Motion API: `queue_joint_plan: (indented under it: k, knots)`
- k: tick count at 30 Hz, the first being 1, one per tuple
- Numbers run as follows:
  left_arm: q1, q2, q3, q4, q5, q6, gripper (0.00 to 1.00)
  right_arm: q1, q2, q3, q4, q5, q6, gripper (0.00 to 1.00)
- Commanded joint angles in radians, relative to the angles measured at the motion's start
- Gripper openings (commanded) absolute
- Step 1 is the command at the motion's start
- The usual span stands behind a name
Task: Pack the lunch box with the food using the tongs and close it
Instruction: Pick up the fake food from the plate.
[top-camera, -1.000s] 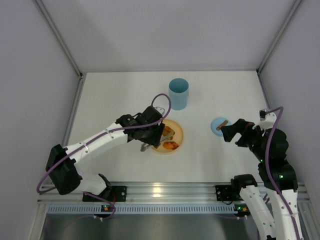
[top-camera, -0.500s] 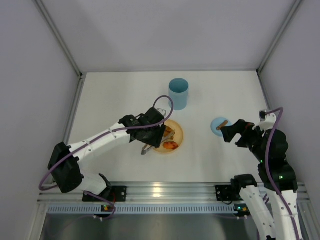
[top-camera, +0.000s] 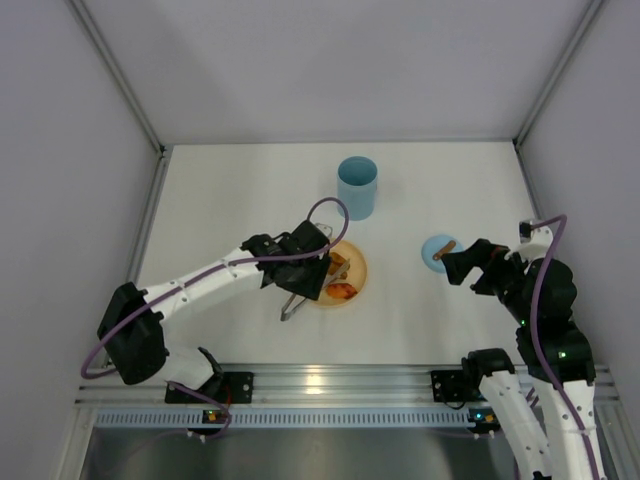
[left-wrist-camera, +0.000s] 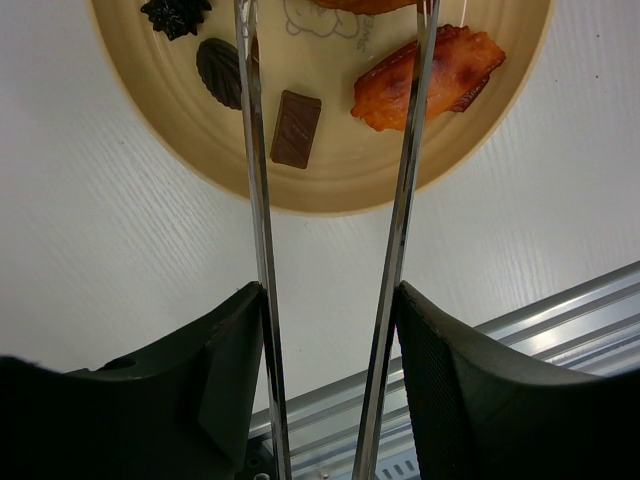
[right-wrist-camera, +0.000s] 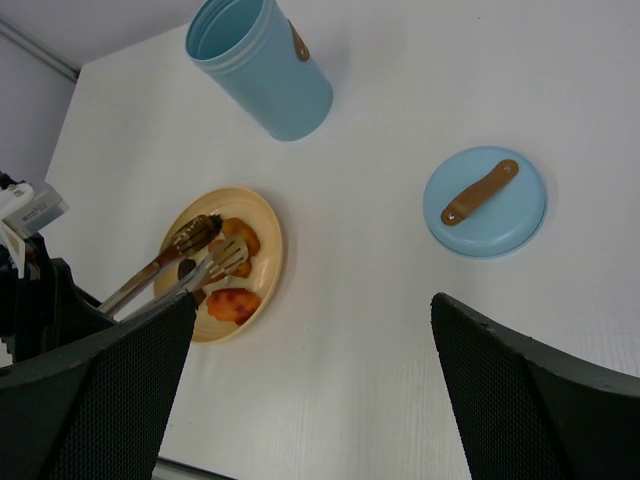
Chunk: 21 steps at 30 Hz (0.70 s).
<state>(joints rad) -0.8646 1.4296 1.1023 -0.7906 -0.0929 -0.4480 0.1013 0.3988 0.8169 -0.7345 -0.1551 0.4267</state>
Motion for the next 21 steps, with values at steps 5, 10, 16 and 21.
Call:
queue_joint_plan:
  k: [5,10,16,21]
  knots:
    - [-0.005,-0.038,-0.012,0.039,0.021,-0.02,0.58,-0.014,-0.017,0.01,-0.023,0.006,-0.017,1.0]
    - [-0.007,-0.035,0.002,0.04,0.036,-0.02,0.58,-0.012,-0.018,0.016,-0.026,0.008,-0.017,1.0]
    - [-0.016,-0.031,0.018,0.034,0.042,-0.021,0.58,-0.014,-0.015,0.027,-0.032,0.012,-0.022,0.99]
    - [-0.024,-0.028,0.027,0.024,0.039,-0.023,0.58,-0.014,-0.012,0.03,-0.032,0.012,-0.022,0.99]
